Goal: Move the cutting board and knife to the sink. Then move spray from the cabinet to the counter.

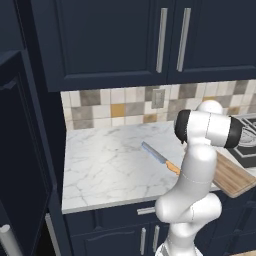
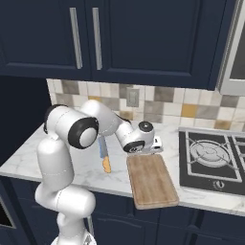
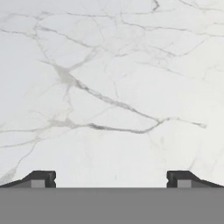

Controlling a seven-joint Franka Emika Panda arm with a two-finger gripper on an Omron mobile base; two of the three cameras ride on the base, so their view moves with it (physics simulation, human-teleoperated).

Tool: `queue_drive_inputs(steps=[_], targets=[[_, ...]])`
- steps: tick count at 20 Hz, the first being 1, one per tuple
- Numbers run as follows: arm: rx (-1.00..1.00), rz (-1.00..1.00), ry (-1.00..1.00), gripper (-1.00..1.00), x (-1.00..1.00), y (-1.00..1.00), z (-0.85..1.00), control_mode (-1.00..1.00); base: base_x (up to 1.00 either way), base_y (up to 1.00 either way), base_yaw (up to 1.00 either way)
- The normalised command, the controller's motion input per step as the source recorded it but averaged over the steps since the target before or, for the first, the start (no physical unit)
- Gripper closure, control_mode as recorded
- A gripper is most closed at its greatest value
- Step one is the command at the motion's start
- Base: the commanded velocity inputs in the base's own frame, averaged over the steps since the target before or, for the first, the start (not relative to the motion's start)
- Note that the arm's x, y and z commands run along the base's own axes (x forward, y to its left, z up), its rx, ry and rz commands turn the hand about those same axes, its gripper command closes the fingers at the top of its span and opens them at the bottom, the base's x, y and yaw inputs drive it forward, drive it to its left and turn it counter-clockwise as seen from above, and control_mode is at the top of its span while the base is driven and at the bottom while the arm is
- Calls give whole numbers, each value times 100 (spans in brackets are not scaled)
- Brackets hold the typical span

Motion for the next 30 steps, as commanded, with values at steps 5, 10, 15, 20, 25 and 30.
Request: queue_drive_inputs(steps=[5, 10, 15, 20, 25, 30], targets=[[-2, -4, 0, -100, -30, -24, -20, -100, 0, 0, 0], [-3, -3, 0, -100, -49, -15, -5, -100, 0, 0, 0], [-1, -3, 0, -100, -36, -10, 0, -100, 0, 0, 0], [-2, -2, -2, -100, 35, 4, 4, -100, 0, 0, 0], [-4, -1, -9, -100, 33, 4, 20, -100, 0, 0, 0], [0, -12, -11, -100, -34, -12, 26, -100, 0, 0, 0]])
